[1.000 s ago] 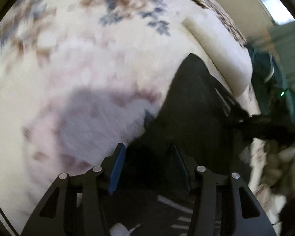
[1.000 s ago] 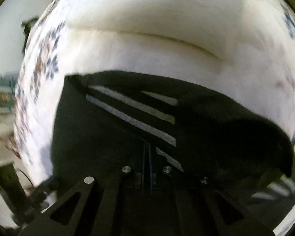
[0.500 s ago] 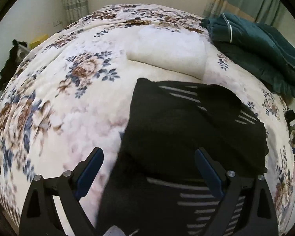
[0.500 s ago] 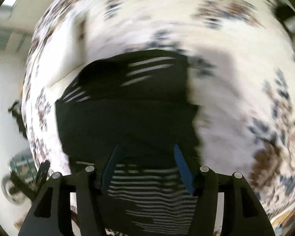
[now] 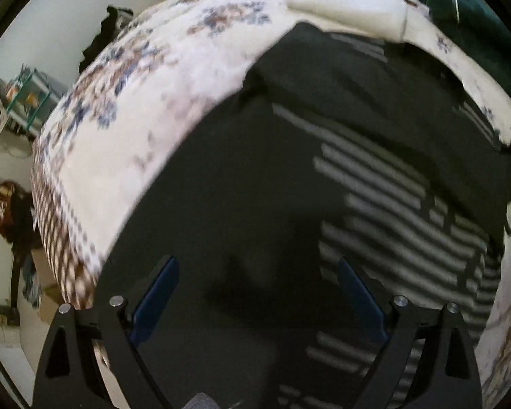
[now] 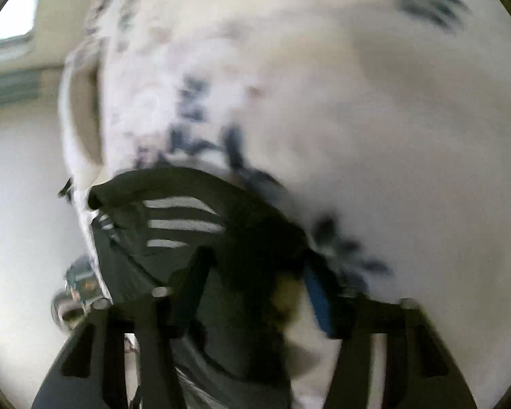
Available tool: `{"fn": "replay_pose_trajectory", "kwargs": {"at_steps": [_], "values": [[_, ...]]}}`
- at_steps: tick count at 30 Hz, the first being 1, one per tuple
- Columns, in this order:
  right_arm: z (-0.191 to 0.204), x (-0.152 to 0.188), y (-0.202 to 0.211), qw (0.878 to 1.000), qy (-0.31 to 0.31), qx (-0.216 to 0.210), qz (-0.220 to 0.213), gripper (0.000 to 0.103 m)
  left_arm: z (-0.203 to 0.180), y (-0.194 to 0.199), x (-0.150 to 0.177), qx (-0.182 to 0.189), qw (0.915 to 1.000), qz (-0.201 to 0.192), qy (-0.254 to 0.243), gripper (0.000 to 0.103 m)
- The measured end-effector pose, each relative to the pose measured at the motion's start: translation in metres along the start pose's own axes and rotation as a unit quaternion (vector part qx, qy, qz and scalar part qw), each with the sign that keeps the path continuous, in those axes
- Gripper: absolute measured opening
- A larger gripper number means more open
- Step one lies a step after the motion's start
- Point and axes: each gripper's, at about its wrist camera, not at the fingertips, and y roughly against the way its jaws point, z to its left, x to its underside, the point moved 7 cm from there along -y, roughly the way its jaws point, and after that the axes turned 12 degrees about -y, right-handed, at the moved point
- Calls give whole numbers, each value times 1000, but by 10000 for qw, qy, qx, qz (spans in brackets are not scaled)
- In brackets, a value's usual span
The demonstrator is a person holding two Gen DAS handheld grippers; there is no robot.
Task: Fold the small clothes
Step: 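Lift the hem with both grippers and fold it toward the collar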
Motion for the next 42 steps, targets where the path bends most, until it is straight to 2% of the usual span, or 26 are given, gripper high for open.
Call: {"fn": "replay_pose_trajectory", "kwargs": {"at_steps": [4, 6, 7, 8, 10, 12, 15, 16, 17, 19, 21, 25, 26, 27, 29, 30, 32, 36, 39, 40, 41, 42], "values": [[9, -11, 32, 9977, 181, 305, -575, 9, -17, 4, 23, 36, 9998, 192, -81, 95], [2, -29, 38, 9959, -21, 479, -766, 8, -21, 7, 30, 115, 9996, 243, -4, 95], [-1, -35, 34, 9958, -133, 532, -737, 8, -24, 8, 35, 184, 9995, 265, 18, 95], [-3, -38, 23, 9967, -192, 590, -531, 8, -29, 9, 40, 241, 9993, 295, -17, 95], [4, -40, 14, 9947, 20, 903, -484, 9, -37, 12, 48, 247, 9991, 329, -112, 95], [13, -37, 11, 9955, 96, 915, -208, 13, -48, 19, 57, 365, 9986, 317, -226, 95], [17, -17, 35, 9967, 322, 725, 156, 32, -77, 35, 80, 644, 9948, 326, -723, 95], [14, -9, 46, 9965, 398, 719, 164, 46, -85, 38, 86, 684, 9934, 334, -861, 95], [6, 2, 63, 9959, 449, 767, 180, 51, -101, 44, 99, 836, 9898, 374, -1088, 95], [-11, 22, 85, 9954, 472, 792, 245, 51, -135, 53, 124, 1123, 9817, 473, -1465, 95], [-37, 41, 109, 9950, 370, 880, 284, 51, -173, 57, 152, 1415, 9699, 597, -1887, 95], [-83, 62, 139, 9953, 202, 874, 358, 51, -238, 42, 195, 1668, 9517, 807, -2450, 95], [-90, 62, 141, 9962, 128, 780, 374, 51, -251, 36, 201, 1666, 9486, 772, -2578, 86], [-95, 65, 139, 9969, 73, 689, 377, 51, -260, 31, 204, 1642, 9473, 705, -2659, 54], [-99, 60, 135, 9986, -84, 368, 383, 51, -269, 24, 206, 1283, 9496, 522, -2811, 25], [-96, 53, 130, 9990, -144, 204, 359, 51, -269, 24, 206, 1273, 9511, 437, -2780, 12], [-86, 39, 116, 9992, -207, -68, 327, 52, -262, 29, 203, 1403, 9551, 345, -2586, 5], [-60, 6, 71, 9976, -371, -441, 378, 56, -253, 41, 204, 1609, 9531, 232, -2555, 4], [-39, -9, 39, 9970, -342, -545, 437, 56, -251, 54, 204, 1687, 9511, 148, -2584, 4], [-30, -11, 35, 9992, -79, -302, 229, 34, -251, 58, 204, 1705, 9507, 122, -2585, 4], [-19, -11, 31, 9992, 351, 175, 36, 6, -251, 63, 204, 1731, 9509, 89, -2564, 4], [-13, -12, 32, 9981, 474, 378, -133, 5, -250, 66, 204, 1745, 9510, 70, -2551, 4]]}}
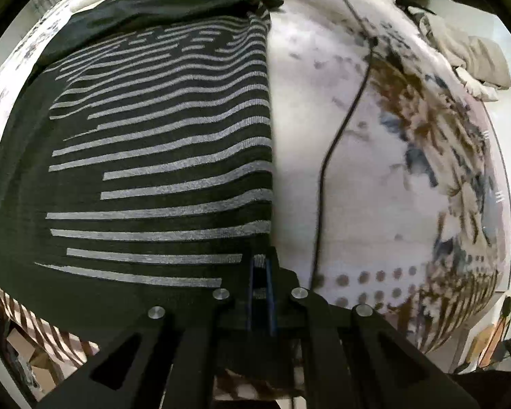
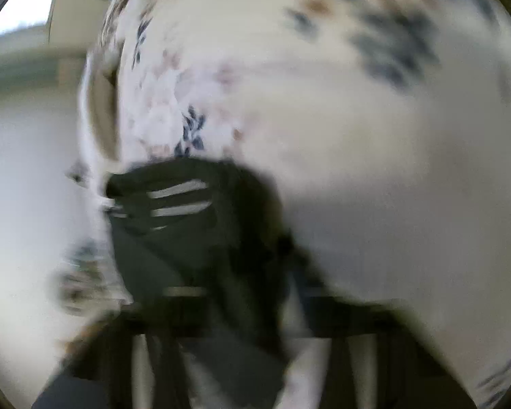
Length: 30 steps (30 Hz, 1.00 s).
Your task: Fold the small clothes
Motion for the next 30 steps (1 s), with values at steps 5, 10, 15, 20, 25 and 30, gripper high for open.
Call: {"fn": "replay_pose_trajectory", "kwargs": {"at_steps": [5, 10, 15, 20, 25, 30], "values": [[7, -7, 5, 9994, -112, 297, -109, 5, 17, 21, -2, 107, 9995, -180, 233, 4], [47, 2, 34, 9988, 262, 413, -42, 5, 57, 60, -9, 305, 9956, -537, 700, 4], [122, 19, 61, 9948, 819, 593, -133, 5, 115, 109, -7, 404, 9856, -1025, 1282, 4], [216, 45, 71, 9887, 1245, 774, -327, 5, 199, 150, 13, 522, 9669, -1449, 2036, 4], [322, 80, 44, 9829, 1519, 901, -531, 5, 274, 153, 48, 891, 9484, -1610, 2581, 4], [421, 107, -33, 9749, 1730, 1278, -580, 5, 344, 127, 86, 1271, 9262, -1623, 3158, 4]]}}
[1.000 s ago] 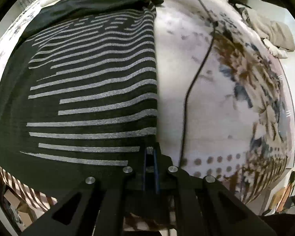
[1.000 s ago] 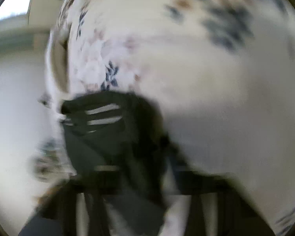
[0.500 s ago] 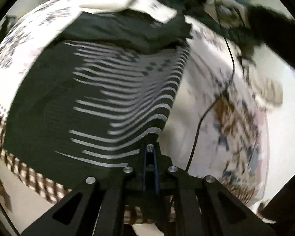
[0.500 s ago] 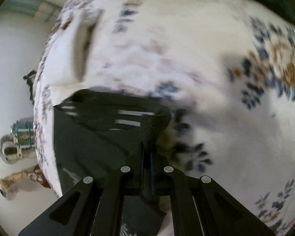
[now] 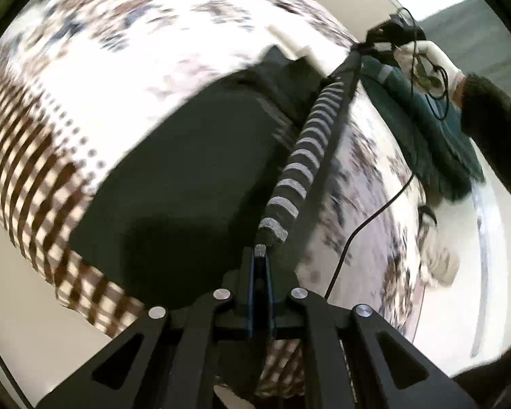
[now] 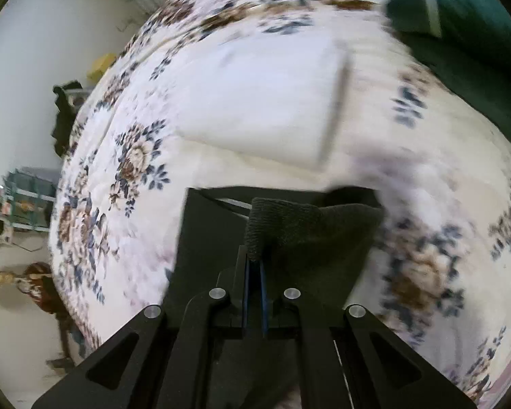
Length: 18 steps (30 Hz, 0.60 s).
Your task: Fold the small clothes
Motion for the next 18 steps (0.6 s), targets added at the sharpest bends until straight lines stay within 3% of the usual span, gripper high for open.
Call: {"fn": "replay_pose_trajectory", "kwargs": {"at_steps": [4, 9, 12, 14, 15, 16, 17, 18], "values": [[59, -2, -67, 9978, 190, 632, 77, 5, 62, -11, -9, 211, 9985, -14, 514, 4], [88, -9, -141, 9914, 215, 1290, 101, 5, 127, -27, -11, 252, 9950, 25, 966, 2], [87, -9, -170, 9883, 30, 1490, 320, 5, 155, -35, -5, 244, 9909, 306, 1289, 4], [84, -5, -181, 9892, -229, 1316, 604, 10, 158, -31, 0, 194, 9899, 446, 1332, 6], [84, -1, -181, 9906, -297, 1119, 728, 16, 155, -29, 1, 177, 9904, 529, 1262, 10], [84, 3, -178, 9914, -266, 988, 816, 30, 150, -27, 1, 121, 9915, 636, 1130, 28], [83, 9, -173, 9920, -206, 912, 854, 42, 141, -25, 1, 76, 9929, 713, 946, 54], [81, 17, -165, 9924, -153, 841, 883, 45, 134, -26, 0, 46, 9940, 733, 815, 67]]}}
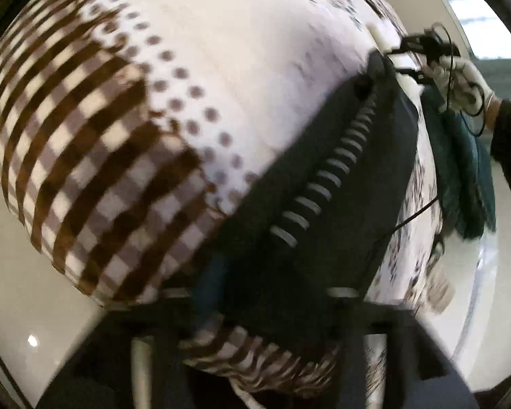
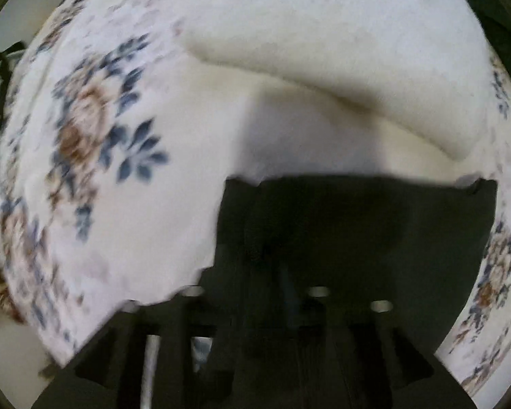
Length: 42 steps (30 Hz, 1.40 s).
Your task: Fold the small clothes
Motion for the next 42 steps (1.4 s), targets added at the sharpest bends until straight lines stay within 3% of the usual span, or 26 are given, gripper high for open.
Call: {"fn": "replay_pose_trajectory", "kwargs": {"at_steps": [3, 7, 10, 12, 15, 19, 23, 25, 28, 31, 33, 35, 37, 39, 40, 42], "values": [[-15, 38, 15, 9992, 43, -313, 237, 46, -16, -13, -4, -99, 9992, 145, -360, 66], [-32, 116, 26, 9919, 43, -960, 827, 46, -20, -43, -9, -905, 9923, 416, -737, 65], [-38, 193, 16, 9795, -30, -1424, 1427, 46, 3, -41, -11, -1438, 9883, 373, -346, 64], [-35, 249, -5, 9677, -164, -1638, 1909, 46, 20, -28, -13, -1592, 9869, 263, -64, 66], [-22, 307, -47, 9508, -440, -1883, 2422, 46, 38, -9, -13, -1780, 9838, 167, 154, 64], [19, 336, -82, 9253, -950, -2596, 2598, 47, 49, 14, -12, -1894, 9817, 89, 183, 64], [54, 338, -70, 8917, -1161, -3449, 2691, 48, 42, 31, -11, -1758, 9844, -47, 96, 64], [52, 336, -59, 9045, -934, -3357, 2459, 48, 30, 34, -10, -1571, 9875, -103, -19, 64], [24, 334, -44, 9339, -632, -2894, 2004, 48, 4, 17, -18, -1382, 9893, 24, -456, 64], [-7, 337, -41, 9414, -804, -2594, 1999, 48, -13, -7, -16, -1345, 9864, 254, -915, 61], [-17, 345, -48, 9392, -979, -2522, 2116, 48, -21, -28, -10, -1416, 9816, 468, -1195, 5], [-16, 346, -56, 9405, -1053, -2438, 2118, 48, -23, -34, -9, -1515, 9787, 461, -1307, 4], [-12, 341, -68, 9505, -944, -2186, 1994, 48, -25, -28, -10, -1521, 9794, 304, -1292, 4], [-6, 332, -75, 9643, -764, -1872, 1709, 34, -20, -14, -11, -1425, 9825, 134, -1190, 4], [-1, 331, -77, 9692, -669, -1727, 1622, 3, -18, -10, -12, -1381, 9834, 106, -1172, 4], [10, 328, -75, 9757, -533, -1575, 1430, 0, -16, 0, -15, -1338, 9843, 27, -1152, 4]]}}
